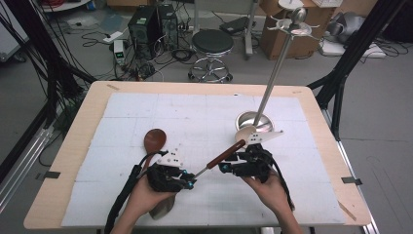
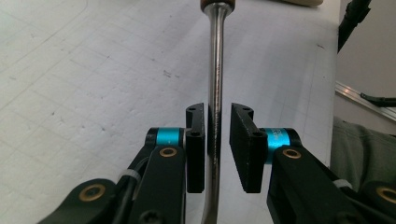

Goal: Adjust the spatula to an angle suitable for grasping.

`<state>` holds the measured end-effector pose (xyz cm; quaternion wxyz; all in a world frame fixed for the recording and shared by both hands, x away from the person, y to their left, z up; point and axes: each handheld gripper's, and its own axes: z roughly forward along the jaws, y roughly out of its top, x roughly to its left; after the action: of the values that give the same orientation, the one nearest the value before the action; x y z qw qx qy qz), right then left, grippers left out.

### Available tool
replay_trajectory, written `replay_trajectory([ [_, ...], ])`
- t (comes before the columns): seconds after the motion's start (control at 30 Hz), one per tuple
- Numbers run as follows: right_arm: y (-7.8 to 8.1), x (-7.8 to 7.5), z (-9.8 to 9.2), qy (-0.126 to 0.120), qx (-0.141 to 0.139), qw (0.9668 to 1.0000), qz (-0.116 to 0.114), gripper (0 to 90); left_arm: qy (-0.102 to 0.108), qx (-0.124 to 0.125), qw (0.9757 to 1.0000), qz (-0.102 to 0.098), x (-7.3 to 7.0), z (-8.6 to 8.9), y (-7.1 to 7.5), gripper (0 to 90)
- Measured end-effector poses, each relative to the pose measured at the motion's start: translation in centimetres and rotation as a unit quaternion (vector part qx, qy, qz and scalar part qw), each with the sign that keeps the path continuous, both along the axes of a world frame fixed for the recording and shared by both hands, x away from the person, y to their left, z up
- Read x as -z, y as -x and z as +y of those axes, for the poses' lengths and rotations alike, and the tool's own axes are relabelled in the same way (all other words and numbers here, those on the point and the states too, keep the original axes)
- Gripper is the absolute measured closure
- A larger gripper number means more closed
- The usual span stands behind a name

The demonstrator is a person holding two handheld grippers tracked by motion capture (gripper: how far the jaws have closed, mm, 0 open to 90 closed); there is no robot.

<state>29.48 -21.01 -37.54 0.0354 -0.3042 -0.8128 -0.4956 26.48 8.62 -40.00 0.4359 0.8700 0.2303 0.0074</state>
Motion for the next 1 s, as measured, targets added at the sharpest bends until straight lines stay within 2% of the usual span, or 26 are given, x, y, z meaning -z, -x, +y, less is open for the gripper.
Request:
replay_trajectory([
  [0.07,0.0,0.0,0.0,-0.004,0.002,1.0,0.0,51.3,-0.001,0.0,1.0,-0.002,0.0,0.1,-0.1,82.5],
  [0.13,0.0,0.0,0.1,-0.006,0.004,1.0,0.003,51.1,0.001,0.001,1.0,0.0,0.0,0.1,-0.1,83.2],
  [0.4,-0.3,0.1,0.8,-0.027,0.011,0.9994,0.019,50.7,0.012,-0.017,0.9998,-0.005,-0.2,-0.1,-0.1,83.6],
  [0.53,-0.4,-0.1,1.5,-0.033,0.019,0.9991,0.02,51.0,0.017,-0.024,0.9995,-0.009,-0.5,-0.5,-0.1,83.7],
  [0.63,-0.5,-0.5,1.9,-0.04,0.036,0.9978,0.037,53.9,0.02,-0.027,0.9994,-0.009,-0.8,-0.9,0.0,83.7],
  [0.73,-0.6,-0.8,1.9,-0.046,0.041,0.9973,0.039,56.8,0.026,-0.027,0.9992,-0.012,-1.0,-1.1,0.1,83.6],
  [0.83,-0.7,-1.3,1.8,-0.057,0.045,0.996,0.052,59.1,0.034,-0.027,0.9989,-0.017,-1.2,-1.1,0.2,83.6],
  [0.87,-0.7,-1.6,1.6,-0.075,0.041,0.9946,0.058,62.5,0.039,-0.026,0.9987,-0.018,-1.3,-1.0,0.2,83.6],
  [0.9,-0.7,-1.6,1.6,-0.075,0.041,0.9946,0.058,62.5,0.045,-0.023,0.9985,-0.018,-1.4,-0.9,0.3,83.6],
  [0.97,-0.7,-2.0,1.4,-0.095,0.031,0.9929,0.065,65.4,0.053,-0.019,0.9982,-0.019,-1.6,-0.7,0.3,83.2],
  [1.0,-0.7,-2.3,1.5,-0.095,0.027,0.993,0.065,65.7,0.057,-0.018,0.998,-0.02,-1.7,-0.7,0.3,83.1],
])
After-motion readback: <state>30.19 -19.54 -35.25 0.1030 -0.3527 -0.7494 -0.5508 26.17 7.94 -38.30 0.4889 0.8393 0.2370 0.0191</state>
